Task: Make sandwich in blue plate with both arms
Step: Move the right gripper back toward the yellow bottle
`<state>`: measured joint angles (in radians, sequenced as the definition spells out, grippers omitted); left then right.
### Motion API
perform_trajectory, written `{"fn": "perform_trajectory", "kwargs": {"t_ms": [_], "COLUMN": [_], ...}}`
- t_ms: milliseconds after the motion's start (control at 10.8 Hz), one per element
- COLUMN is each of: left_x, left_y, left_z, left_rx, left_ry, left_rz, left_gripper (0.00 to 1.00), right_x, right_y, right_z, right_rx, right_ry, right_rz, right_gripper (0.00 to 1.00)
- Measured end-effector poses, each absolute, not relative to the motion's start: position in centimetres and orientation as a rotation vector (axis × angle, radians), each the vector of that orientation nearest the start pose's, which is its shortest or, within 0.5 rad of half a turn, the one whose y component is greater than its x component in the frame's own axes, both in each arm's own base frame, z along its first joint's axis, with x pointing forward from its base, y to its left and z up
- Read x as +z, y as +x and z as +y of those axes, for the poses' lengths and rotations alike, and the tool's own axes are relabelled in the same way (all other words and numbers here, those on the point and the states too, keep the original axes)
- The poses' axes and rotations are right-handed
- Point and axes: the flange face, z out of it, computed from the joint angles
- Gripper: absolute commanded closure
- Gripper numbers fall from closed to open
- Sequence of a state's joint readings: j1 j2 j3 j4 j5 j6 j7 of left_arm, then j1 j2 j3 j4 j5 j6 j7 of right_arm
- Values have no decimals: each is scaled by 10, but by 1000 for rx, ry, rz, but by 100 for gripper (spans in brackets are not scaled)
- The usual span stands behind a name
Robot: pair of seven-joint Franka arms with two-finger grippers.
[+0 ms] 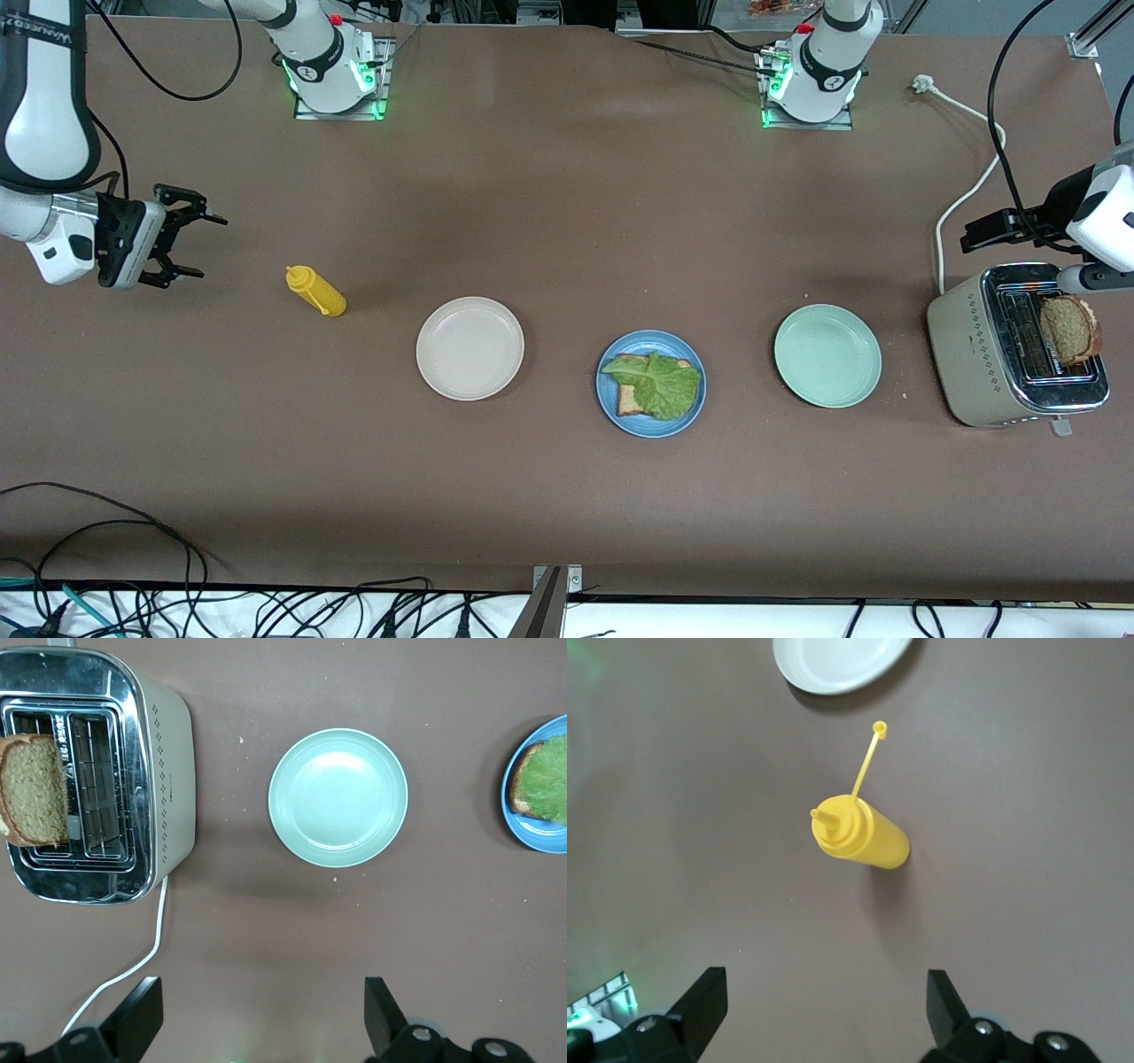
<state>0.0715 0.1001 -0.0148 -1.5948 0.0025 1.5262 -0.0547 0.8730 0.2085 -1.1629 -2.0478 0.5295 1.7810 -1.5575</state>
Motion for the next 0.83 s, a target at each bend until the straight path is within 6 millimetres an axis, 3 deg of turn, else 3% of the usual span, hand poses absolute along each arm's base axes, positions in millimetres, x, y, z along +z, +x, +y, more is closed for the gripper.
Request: {"fn": "perform_trajectory", "kwargs": {"t_ms": [463,833], "left_x": [553,553], "left_y": [573,573], "left_z": [33,33], "left_rx": [265,265], "left_ry": [-3125,-3125], "left_rz": [-174,-174], "left_gripper": [0,0], "right_x": [335,299], "right_y": [494,490], "right_z": [-142,-139], "right_rx": [-430,-597], "right_ry": [-2089,-1956], "right_rz": [-1482,-1443], "right_gripper": [0,0]}}
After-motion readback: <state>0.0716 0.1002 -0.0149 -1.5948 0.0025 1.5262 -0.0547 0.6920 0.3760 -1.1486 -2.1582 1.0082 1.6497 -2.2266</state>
